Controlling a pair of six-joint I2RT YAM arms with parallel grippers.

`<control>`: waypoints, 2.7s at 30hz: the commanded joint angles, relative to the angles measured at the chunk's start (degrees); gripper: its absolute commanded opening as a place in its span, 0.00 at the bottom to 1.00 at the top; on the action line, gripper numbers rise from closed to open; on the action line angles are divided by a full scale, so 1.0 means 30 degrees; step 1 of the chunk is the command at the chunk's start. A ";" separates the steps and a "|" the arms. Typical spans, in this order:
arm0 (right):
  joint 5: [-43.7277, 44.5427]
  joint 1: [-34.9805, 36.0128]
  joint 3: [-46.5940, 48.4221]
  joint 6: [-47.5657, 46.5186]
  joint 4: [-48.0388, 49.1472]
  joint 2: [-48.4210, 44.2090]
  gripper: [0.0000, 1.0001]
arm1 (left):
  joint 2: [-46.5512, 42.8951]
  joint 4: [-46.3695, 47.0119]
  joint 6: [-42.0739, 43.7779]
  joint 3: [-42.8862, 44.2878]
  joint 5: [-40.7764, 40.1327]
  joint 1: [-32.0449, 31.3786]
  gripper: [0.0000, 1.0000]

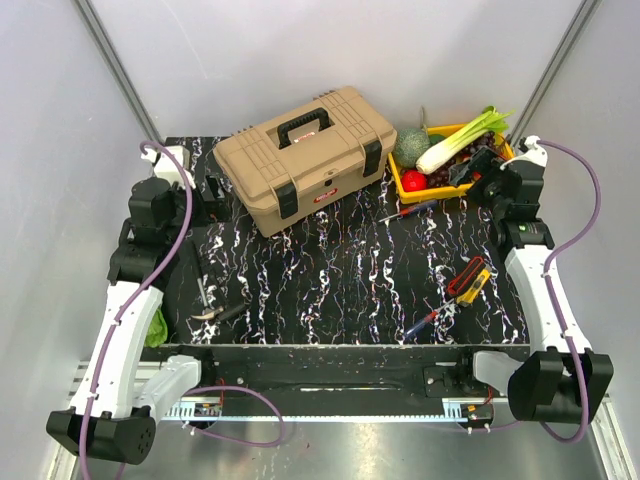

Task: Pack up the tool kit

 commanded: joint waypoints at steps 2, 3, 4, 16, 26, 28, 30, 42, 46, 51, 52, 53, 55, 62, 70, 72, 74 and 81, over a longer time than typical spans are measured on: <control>0.0370 -0.0016 -0.0492 0.0133 0.1392 -0.0941 0.98 | -0.0072 0.2148 -0.0361 0.0186 0.0308 0.0072 0.99; 0.0633 -0.0016 -0.0668 0.0191 0.1655 -0.1000 0.98 | -0.0043 0.2236 -0.0390 0.0274 0.0221 0.0072 0.99; 0.0664 -0.0016 -0.0815 0.0163 0.2034 -0.1088 0.98 | -0.0043 0.2527 -0.0246 0.0333 0.0742 0.0072 0.99; -0.4254 -0.0016 0.0268 -0.0600 0.2504 0.0025 0.99 | 0.5338 0.6801 0.2481 0.3961 0.5747 0.0305 0.99; -0.6631 0.0013 -0.0523 0.0718 0.3739 -0.0209 0.97 | 1.4275 1.4300 -0.0212 0.8210 1.4102 0.0336 0.99; -0.6718 0.0013 -0.0727 0.0864 0.3621 -0.0443 0.96 | 1.5885 1.5475 -0.0362 0.9118 1.4400 0.0277 0.99; -0.6776 0.0013 -0.0845 0.0982 0.3416 -0.0590 0.96 | 1.7061 1.5625 -0.0129 1.0349 1.4136 0.0189 0.99; -0.6309 0.0042 -0.0788 0.0953 0.1307 -0.0416 0.95 | 2.0289 1.3141 0.2448 1.2784 1.3785 -0.0484 0.81; -0.6571 0.0042 -0.0232 0.0808 0.1101 0.0432 0.93 | 1.9879 1.1993 0.3770 1.2259 1.3316 -0.0895 0.77; -0.6572 0.0042 0.0267 0.0865 0.1013 0.1079 0.92 | 2.0464 1.1291 0.4530 1.2667 1.2877 -0.0954 0.61; -0.6543 0.0042 0.0239 0.0924 0.1071 0.1108 0.92 | 2.0523 1.1261 0.4560 1.2726 1.2615 -0.0954 0.58; -0.6571 0.0042 0.0209 0.0924 0.1158 0.1080 0.92 | 2.0582 1.1261 0.4532 1.2755 1.2294 -0.0954 0.50; -0.6426 0.0042 0.0092 0.1011 0.1159 0.1021 0.91 | 2.0669 1.1115 0.4735 1.2901 1.2086 -0.0954 0.41; -0.6249 0.0071 -0.0640 0.1246 0.1423 0.0464 0.92 | 2.0408 1.0471 0.4941 1.3254 1.0888 -0.0983 0.00; -0.5664 0.0950 -0.0319 0.1364 0.1569 0.1195 0.91 | 1.8156 0.8449 0.0260 1.2848 0.7285 -0.1187 0.00; -0.5430 0.2147 -0.0289 0.1451 0.1832 0.1604 0.91 | 1.7189 0.8477 -0.0533 1.1619 0.6232 -0.1450 0.00; -0.5342 0.2996 -0.0260 0.1627 0.2183 0.2045 0.91 | 1.6222 0.8419 -0.1296 1.0388 0.5235 -0.1568 0.00; -0.5458 0.5518 -0.0904 0.3031 0.4643 0.3655 0.92 | 1.2472 0.6633 -0.4373 0.6082 -0.0506 -0.1628 0.00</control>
